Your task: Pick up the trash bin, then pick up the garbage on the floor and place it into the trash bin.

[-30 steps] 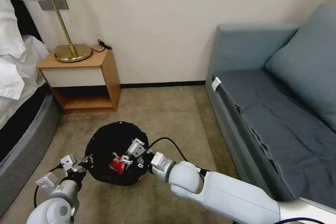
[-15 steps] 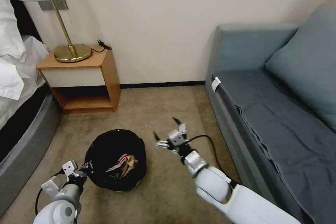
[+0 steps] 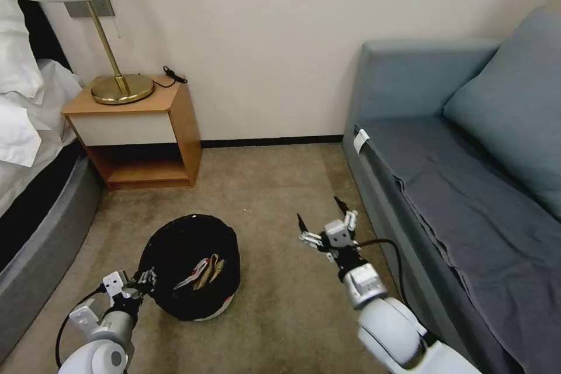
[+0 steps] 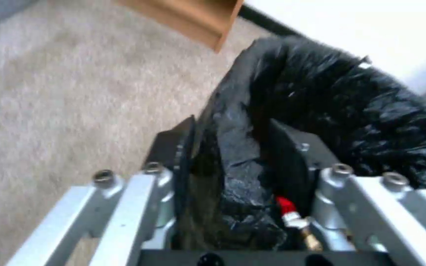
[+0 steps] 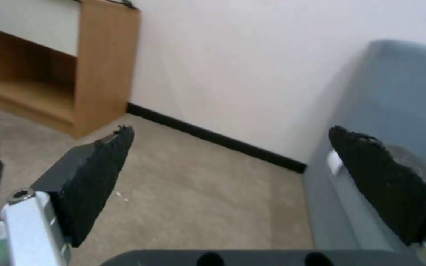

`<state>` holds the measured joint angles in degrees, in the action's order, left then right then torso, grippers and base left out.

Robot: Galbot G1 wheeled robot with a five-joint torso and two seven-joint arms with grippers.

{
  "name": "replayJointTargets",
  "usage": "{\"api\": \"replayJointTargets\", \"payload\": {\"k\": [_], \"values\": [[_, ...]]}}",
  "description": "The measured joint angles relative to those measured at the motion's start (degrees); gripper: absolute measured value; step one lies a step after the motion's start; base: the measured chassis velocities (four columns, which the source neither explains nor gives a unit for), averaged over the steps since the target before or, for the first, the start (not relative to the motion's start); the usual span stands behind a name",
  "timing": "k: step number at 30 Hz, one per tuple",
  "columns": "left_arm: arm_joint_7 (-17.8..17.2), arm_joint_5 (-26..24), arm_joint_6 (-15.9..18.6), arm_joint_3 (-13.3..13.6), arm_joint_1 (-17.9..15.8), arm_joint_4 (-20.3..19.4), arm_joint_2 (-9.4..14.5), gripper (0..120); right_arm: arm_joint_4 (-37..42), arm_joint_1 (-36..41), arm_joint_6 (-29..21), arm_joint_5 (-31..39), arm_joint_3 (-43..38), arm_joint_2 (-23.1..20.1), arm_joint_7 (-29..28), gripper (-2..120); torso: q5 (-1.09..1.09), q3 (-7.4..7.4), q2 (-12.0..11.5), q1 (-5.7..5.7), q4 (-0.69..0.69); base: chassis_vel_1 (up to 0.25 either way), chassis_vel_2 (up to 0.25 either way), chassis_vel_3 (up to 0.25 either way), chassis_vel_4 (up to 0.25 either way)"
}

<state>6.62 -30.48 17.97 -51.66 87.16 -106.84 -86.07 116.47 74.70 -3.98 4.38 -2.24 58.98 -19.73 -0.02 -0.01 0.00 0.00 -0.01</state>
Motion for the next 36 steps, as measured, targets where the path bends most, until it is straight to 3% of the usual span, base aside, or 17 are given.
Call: {"api": "replayJointTargets", "payload": {"k": [7, 10, 12, 15, 19, 22, 23, 24, 25, 28, 36], "values": [[3.4, 3.4, -4.9, -0.4, 1.2, -3.3, -0.2, 77, 2.0, 5.4, 0.6, -1.2, -4.5, 4.0, -0.2, 100, 0.02, 0.0, 0.0, 0.0, 0.01, 0.0, 0.0, 0.0, 0.0], [4.1, 4.2, -6.0, -0.4, 1.3, -3.9, -0.3, 81, 2.3, 6.0, 0.7, -1.6, -5.1, 4.7, -0.4, 100, 0.01, 0.0, 0.0, 0.0, 0.01, 0.0, 0.0, 0.0, 0.0], [5.2, 7.4, -8.6, 0.0, 2.0, -5.7, -0.6, 95, 3.1, 7.6, 0.9, -3.2, -7.1, 7.1, -1.0, 100, 0.02, 0.0, 0.0, 0.0, 0.02, 0.0, 0.0, 0.0, 0.0], [5.4, 11.3, -10.7, 1.0, 3.0, -7.9, -1.3, 99, 4.1, 9.5, 1.1, -5.0, -9.5, 9.3, -1.3, 100, 0.02, 0.0, 0.0, 0.0, 0.01, 0.0, 0.0, 0.0, 0.0], [6.5, 22.7, -17.4, 5.2, 6.4, -12.1, -3.6, 100, 5.0, 13.7, 4.1, -8.6, -13.6, 13.2, -1.4, 100, 0.02, 0.0, 0.0, 0.0, 0.01, 0.0, 0.0, 0.0, 0.0], [6.4, 24.3, -18.6, 6.1, 7.1, -12.6, -4.1, 100, 5.0, 14.4, 5.0, -9.4, -14.4, 14.0, -1.4, 100, 0.02, 0.0, 0.0, 0.0, 0.01, 0.0, 0.0, 0.0, 0.0], [4.9, 27.5, -21.2, 9.9, 9.7, -13.8, -5.3, 100, 5.2, 16.2, 6.6, -12.6, -16.5, 16.0, -1.3, 100, 0.02, 0.0, 0.0, 0.0, 0.01, 0.0, 0.0, 0.0, 0.0], [3.8, 28.2, -21.9, 11.6, 10.6, -14.4, -5.5, 100, 5.4, 17.0, 7.0, -14.0, -17.4, 16.6, -1.3, 100, 0.03, 0.0, 0.0, 0.0, 0.01, 0.0, 0.0, 0.0, 0.0], [3.8, 28.2, -21.9, 11.6, 10.6, -14.4, -5.5, 100, 5.4, 17.0, 7.0, -14.0, -17.4, 16.6, -1.3, 100, 0.03, 0.0, 0.0, 0.0, 0.01, 0.0, 0.0, 0.0, 0.0], [0.4, 28.8, -23.5, 17.3, 12.9, -15.9, -5.4, 100, 6.0, 19.0, 7.8, -17.4, -20.4, 18.6, -1.3, 100, 0.03, 0.0, 0.0, 0.0, 0.01, 0.0, 0.0, 0.0, 0.0], [-2.1, 31.6, -28.4, 22.3, 16.2, -15.9, -5.5, 100, 6.9, 20.4, 8.3, -18.4, -23.3, 20.8, -1.2, 100, 0.03, 0.0, 0.0, 0.0, 0.01, 0.0, 0.0, 0.0, 0.0]]}}
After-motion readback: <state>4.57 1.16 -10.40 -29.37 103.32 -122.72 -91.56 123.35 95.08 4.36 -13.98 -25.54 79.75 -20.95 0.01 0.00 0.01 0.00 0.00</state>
